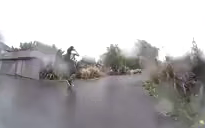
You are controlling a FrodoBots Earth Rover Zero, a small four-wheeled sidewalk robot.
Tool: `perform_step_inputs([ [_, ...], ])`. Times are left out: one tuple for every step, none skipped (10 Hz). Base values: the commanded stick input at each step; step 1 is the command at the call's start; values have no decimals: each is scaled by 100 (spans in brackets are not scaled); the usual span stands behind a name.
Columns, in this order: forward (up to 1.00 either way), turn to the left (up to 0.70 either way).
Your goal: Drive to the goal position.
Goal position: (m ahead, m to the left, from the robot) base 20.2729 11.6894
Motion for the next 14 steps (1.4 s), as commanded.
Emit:
perform_step_inputs([
  [85,0],
  [85,0],
  [85,0],
  [85,0],
  [85,0],
  [85,0],
  [85,0],
  [85,0],
  [85,0],
  [85,0],
  [85,0],
  [85,0],
  [85,0],
  [85,0],
])
